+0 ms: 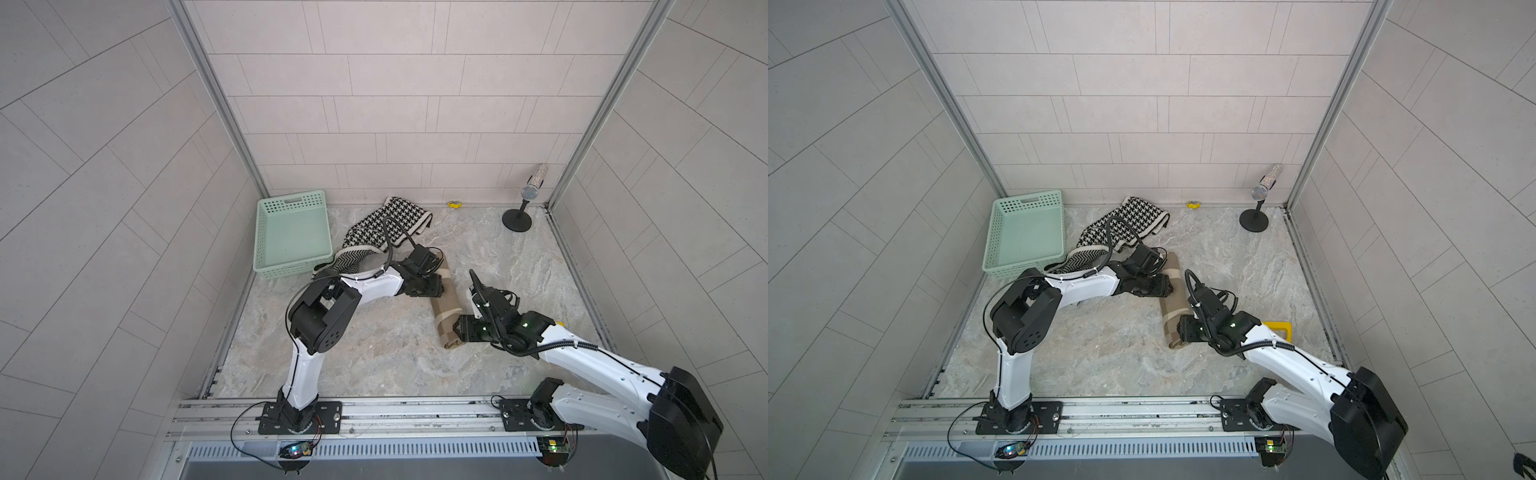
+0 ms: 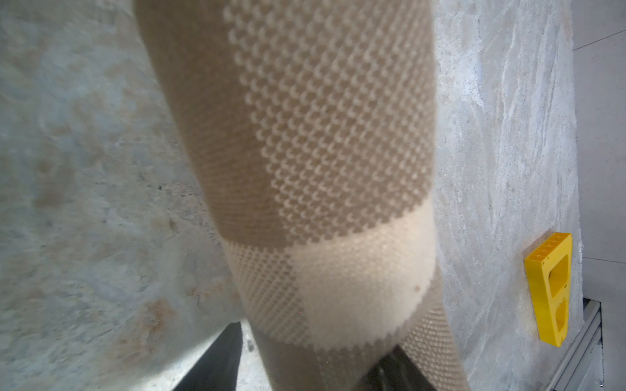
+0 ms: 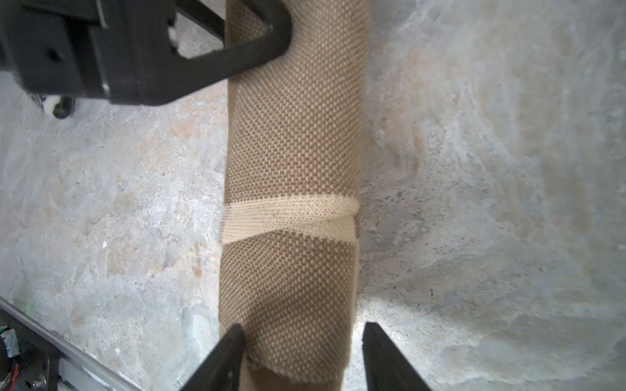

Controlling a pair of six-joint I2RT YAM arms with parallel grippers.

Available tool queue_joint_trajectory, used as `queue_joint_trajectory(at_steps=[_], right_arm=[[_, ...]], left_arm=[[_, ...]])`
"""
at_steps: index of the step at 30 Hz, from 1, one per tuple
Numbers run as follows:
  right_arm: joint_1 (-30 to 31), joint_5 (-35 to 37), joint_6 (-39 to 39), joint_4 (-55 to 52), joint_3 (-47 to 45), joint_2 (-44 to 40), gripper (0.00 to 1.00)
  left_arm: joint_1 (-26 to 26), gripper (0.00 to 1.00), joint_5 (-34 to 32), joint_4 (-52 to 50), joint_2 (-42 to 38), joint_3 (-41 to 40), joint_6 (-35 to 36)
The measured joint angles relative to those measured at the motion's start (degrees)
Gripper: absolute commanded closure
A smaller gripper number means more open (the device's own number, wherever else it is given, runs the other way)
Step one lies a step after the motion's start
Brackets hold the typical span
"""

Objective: Roll up the scarf and place it into the basket
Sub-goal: Pick up the scarf at the center of the board.

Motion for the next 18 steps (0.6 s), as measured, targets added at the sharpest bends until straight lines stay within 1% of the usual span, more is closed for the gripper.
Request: queue_joint_trajectory(at_steps=[2, 5, 7, 11, 14, 15, 18], right_arm=[[0.02, -0.2, 0.35, -0.02, -0.02, 1.49, 0.7], [0.0, -0.11, 0.61, 0.11, -0.98, 2.08, 0.82], [-0.07, 0.11, 0.7, 0.66, -2.36, 2.08, 0.91], [-0.33, 0.66, 0.72, 1.64, -4.09, 2.03, 0.94], [-0.33, 0.9, 0.66, 2.27, -4.44, 1.9, 0.99], [-0.33, 0.96, 0.66, 2.56, -4.44, 1.9, 0.99], [-0.33, 0.98, 0.57, 3.3, -4.44, 1.92, 1.0]], left_arm=[[-0.09, 0.36, 0.22, 0.11, 0.61, 0.59, -0.59], [-0.15, 0.29, 0.72, 0.17, 1.53, 1.66, -1.7], [-0.17, 0.28, 0.79, -0.11, 2.19, 2.97, -2.1], [0.0, 0.28, 0.31, -0.92, 3.39, 6.43, -2.14], [0.72, 0.34, 0.02, -1.16, 5.86, 10.29, -2.03], [1.01, 0.35, 0.09, -1.27, 6.99, 11.54, -2.21], [1.64, 0.44, 1.29, -1.57, 11.06, 15.08, -2.62]])
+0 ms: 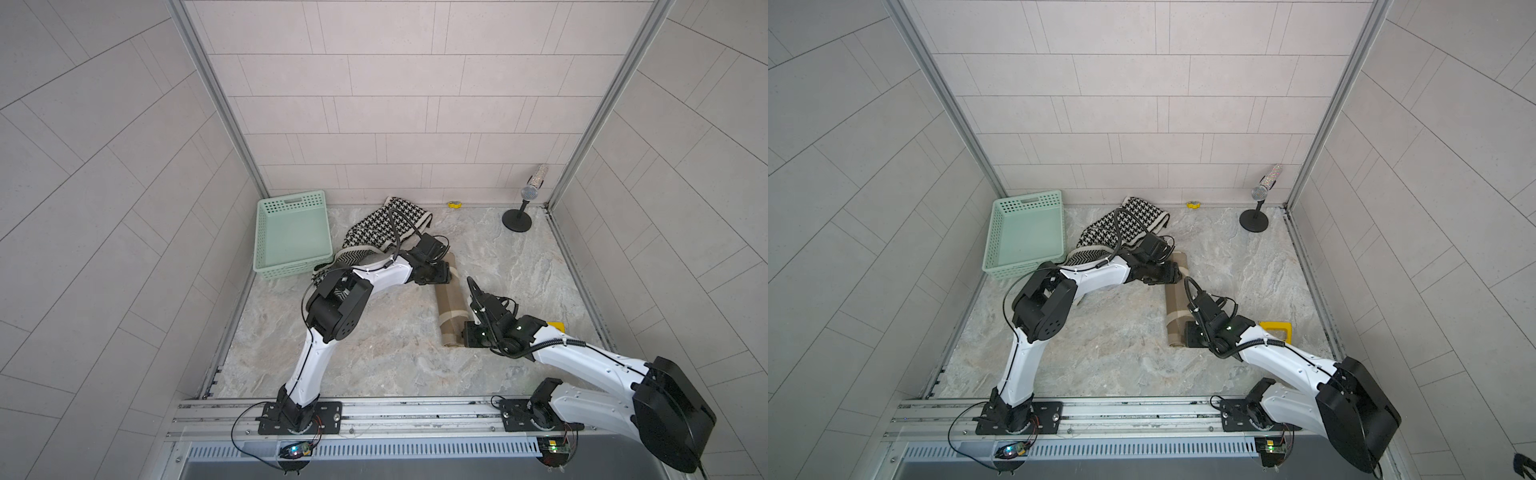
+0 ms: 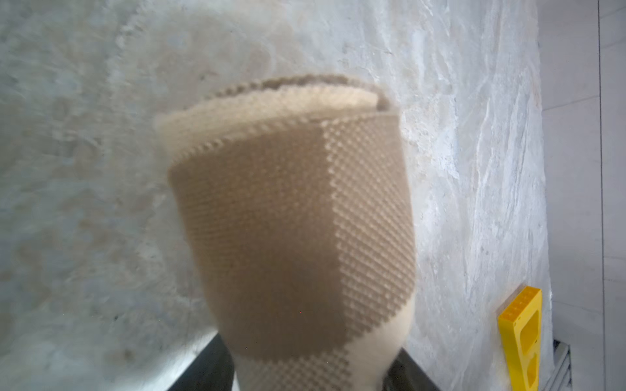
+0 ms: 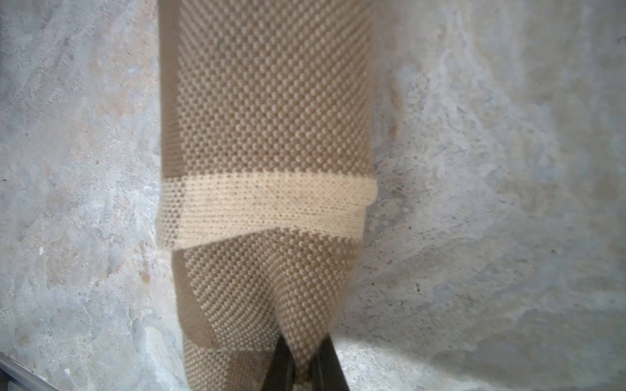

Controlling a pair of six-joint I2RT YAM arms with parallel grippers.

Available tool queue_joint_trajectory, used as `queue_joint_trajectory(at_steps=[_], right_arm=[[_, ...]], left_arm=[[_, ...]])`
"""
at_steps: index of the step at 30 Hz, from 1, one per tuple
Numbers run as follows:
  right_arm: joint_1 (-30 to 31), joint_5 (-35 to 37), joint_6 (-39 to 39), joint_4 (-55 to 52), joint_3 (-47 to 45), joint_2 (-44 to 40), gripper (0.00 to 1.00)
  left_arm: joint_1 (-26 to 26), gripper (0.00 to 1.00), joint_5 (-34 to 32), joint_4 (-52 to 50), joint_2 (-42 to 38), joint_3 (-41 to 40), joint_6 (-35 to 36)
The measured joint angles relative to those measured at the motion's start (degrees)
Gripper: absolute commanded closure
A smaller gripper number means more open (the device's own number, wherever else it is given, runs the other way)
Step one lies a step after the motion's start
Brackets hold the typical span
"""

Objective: Roll up the scarf and place it into the basket
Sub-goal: Pick up the scarf at the center of the board.

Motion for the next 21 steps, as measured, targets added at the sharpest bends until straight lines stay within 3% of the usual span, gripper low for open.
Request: queue_joint_trajectory(at_steps=[12, 16, 21], right_arm=[[-0.33, -2.14, -0.15, 2.29, -2.99, -1.38, 1.0], [-0.33, -2.67, -0.83, 2.84, -3.58, -1.77, 1.0], [-0.31, -2.62, -2.49, 1.03, -2.36, -1.25, 0.84]], left_arm=[[1.29, 0.45, 4.11, -0.96, 3.43, 4.2, -1.27], [1.81, 0.4, 5.33, -2.34, 4.13, 5.75, -1.38], [2.43, 0.27, 6.86, -3.06, 4.22, 6.03, -0.42]])
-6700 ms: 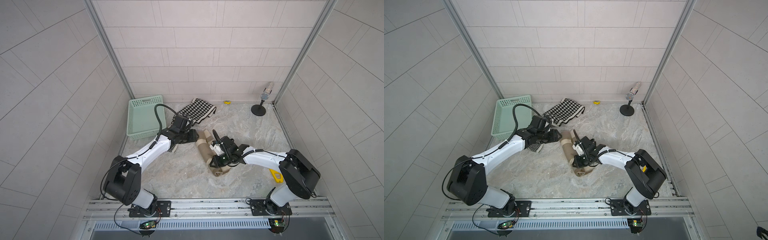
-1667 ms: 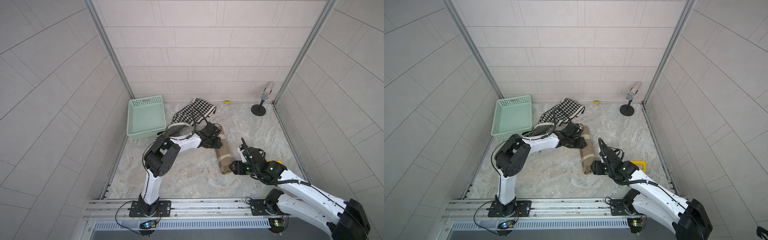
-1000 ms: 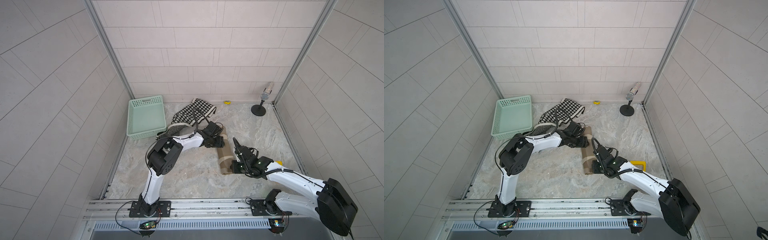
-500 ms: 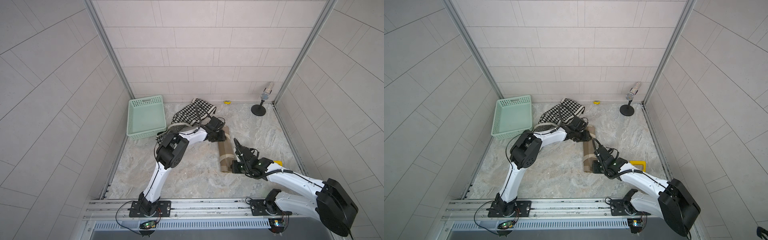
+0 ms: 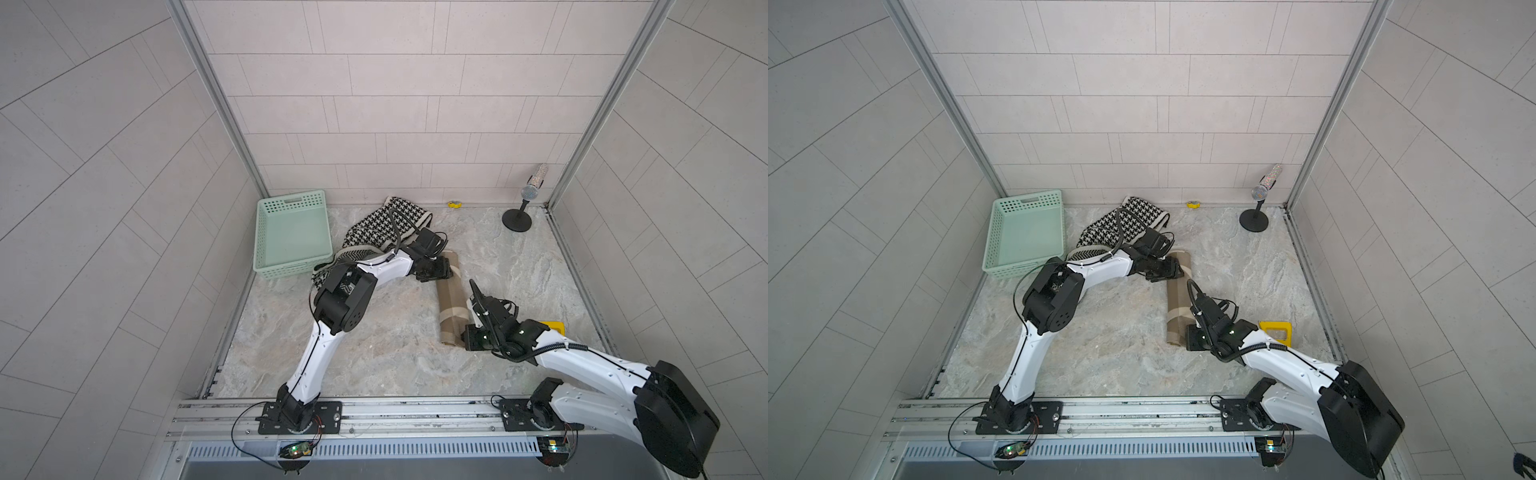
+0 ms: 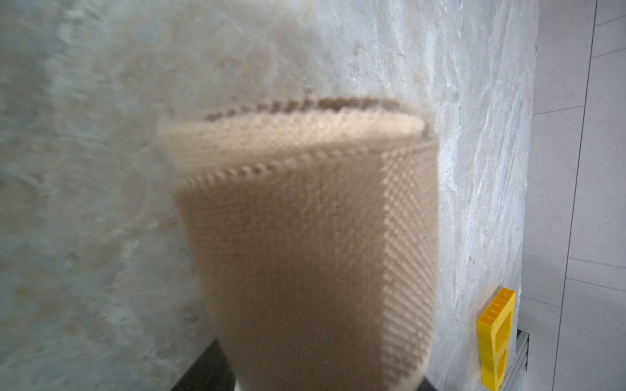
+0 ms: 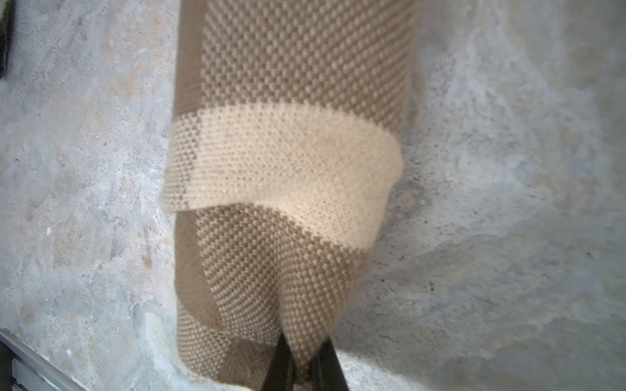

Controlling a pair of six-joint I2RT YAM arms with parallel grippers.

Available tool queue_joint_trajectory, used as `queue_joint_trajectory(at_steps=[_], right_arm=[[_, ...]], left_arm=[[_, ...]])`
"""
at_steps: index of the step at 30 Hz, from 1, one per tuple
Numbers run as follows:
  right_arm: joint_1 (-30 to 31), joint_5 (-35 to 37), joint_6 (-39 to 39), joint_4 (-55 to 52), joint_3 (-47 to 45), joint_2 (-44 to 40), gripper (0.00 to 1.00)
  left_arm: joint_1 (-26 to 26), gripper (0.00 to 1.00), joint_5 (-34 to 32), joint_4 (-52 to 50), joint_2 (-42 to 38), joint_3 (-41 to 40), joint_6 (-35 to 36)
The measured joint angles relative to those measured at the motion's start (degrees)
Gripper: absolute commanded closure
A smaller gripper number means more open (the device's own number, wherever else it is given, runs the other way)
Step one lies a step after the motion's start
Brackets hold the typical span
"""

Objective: Roll up the scarf and place it into the basket
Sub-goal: Pick up the scarf at the center of the board.

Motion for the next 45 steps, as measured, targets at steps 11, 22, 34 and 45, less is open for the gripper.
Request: queue_joint_trajectory(at_steps=[11, 22, 34, 45], right_arm=[[0.31, 0.15, 1.14, -9.88, 6.23, 1.2, 0.59], [-3.63, -1.11, -1.84, -12.72, 12.63, -6.23, 0.23], [-16.0, -6.91, -7.58, -12.5, 17.73, 3.34, 0.32], [-16.41, -12.15, -7.67, -7.56, 13.35, 11.69, 0.4]], left_arm=[[1.51, 0.02, 1.86, 4.42, -12.81, -17.09, 0.31], [1.92, 0.0, 3.37, 8.28, -19.61, -20.35, -0.92], [1.03, 0.0, 2.21, 7.06, -22.95, -26.03, -3.02], [-4.83, 0.0, 3.41, 9.38, -17.7, -26.27, -6.25]])
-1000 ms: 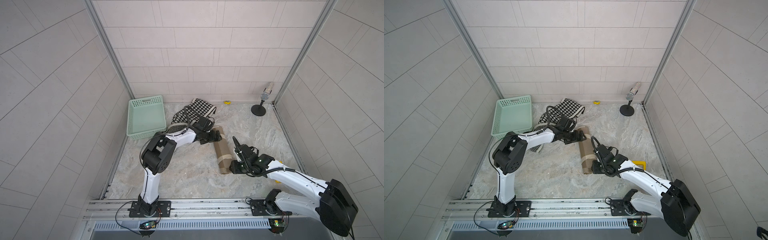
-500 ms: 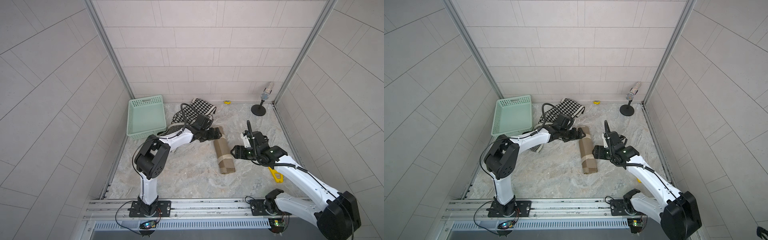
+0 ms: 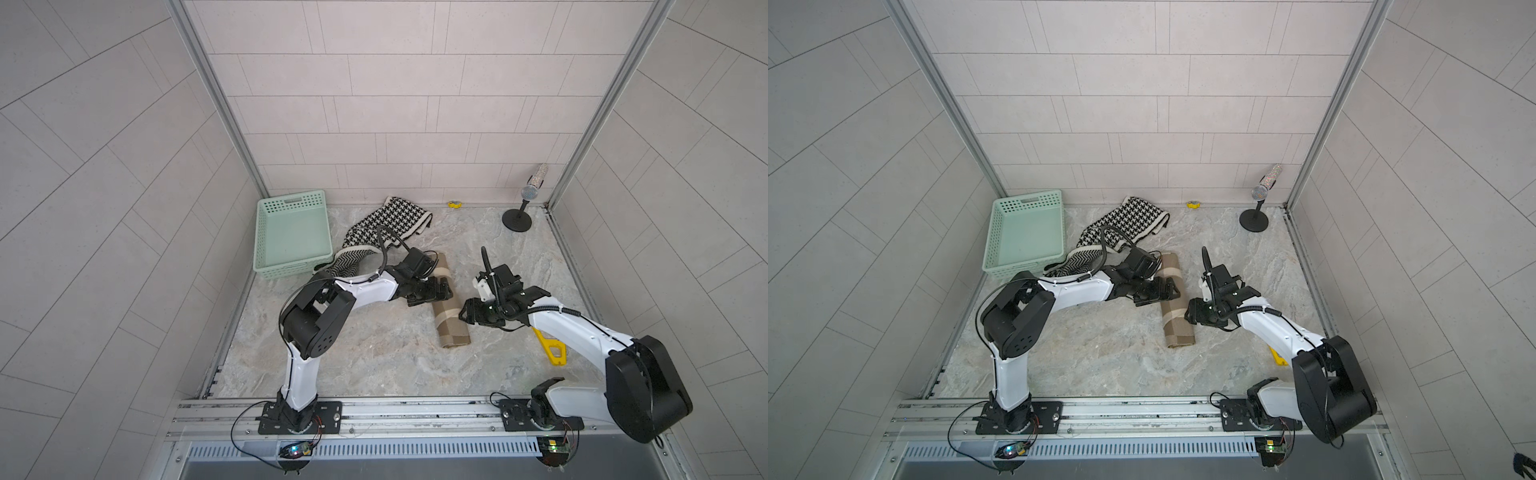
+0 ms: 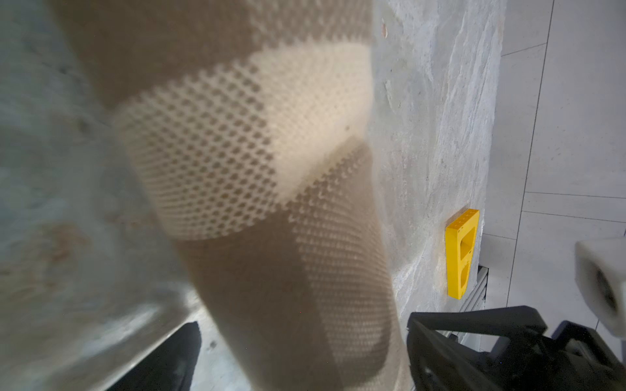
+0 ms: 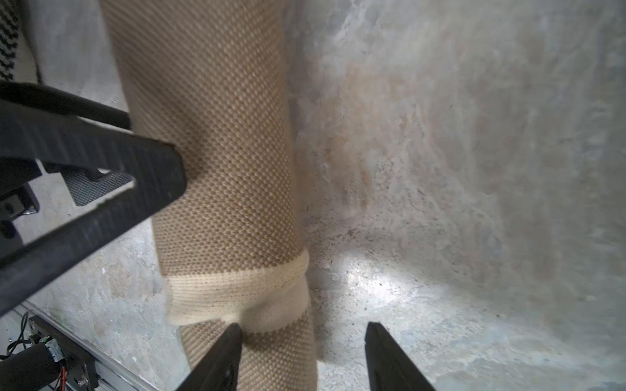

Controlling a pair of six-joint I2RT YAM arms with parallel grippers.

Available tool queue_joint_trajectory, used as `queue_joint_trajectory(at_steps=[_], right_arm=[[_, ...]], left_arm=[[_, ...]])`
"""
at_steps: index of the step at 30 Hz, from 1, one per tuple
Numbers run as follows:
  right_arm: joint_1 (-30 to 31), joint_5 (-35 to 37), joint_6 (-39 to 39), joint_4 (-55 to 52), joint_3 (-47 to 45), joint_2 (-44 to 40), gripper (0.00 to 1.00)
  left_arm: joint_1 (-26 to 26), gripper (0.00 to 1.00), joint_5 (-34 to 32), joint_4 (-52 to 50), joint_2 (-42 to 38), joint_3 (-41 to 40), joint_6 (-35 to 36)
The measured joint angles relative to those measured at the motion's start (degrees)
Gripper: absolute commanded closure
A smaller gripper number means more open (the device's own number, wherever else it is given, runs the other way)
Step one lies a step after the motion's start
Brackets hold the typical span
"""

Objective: Roll up the scarf and place it into the basket
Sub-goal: Pick up the scarf at the center of the board.

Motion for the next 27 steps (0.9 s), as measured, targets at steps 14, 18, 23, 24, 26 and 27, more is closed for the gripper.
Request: queue_joint_trajectory(at_steps=[14, 18, 23, 24, 26, 27], right_arm=[[-0.11, -0.92, 0.87, 6.29, -2.12, 5.01, 0.44], [-0.79, -0.9, 0.61, 5.55, -2.01, 3.37, 0.42], [-2.4, -0.63, -1.42, -0.28, 0.57, -4.24, 0.35], [-2.6, -0.37, -1.68, -1.38, 1.57, -6.67, 0.34], [-2.86, 0.46, -2.43, -2.45, 3.19, -11.72, 0.31], [-2.93, 0.87, -2.71, -2.75, 3.85, -14.29, 0.3]], left_arm=[[-1.22, 0.97, -1.84, 6.91, 8.48, 5.07, -2.51], [-1.46, 1.0, -3.17, 6.32, 8.48, 6.21, -2.01], [-1.51, 1.0, -6.16, 2.49, 7.28, 7.34, 2.6], [-1.42, 1.0, -7.3, 0.59, 6.49, 7.65, 4.24], [-0.79, 1.0, -9.42, -4.02, 4.63, 8.52, 7.72], [-0.26, 1.0, -10.34, -6.27, 3.52, 9.07, 9.4]])
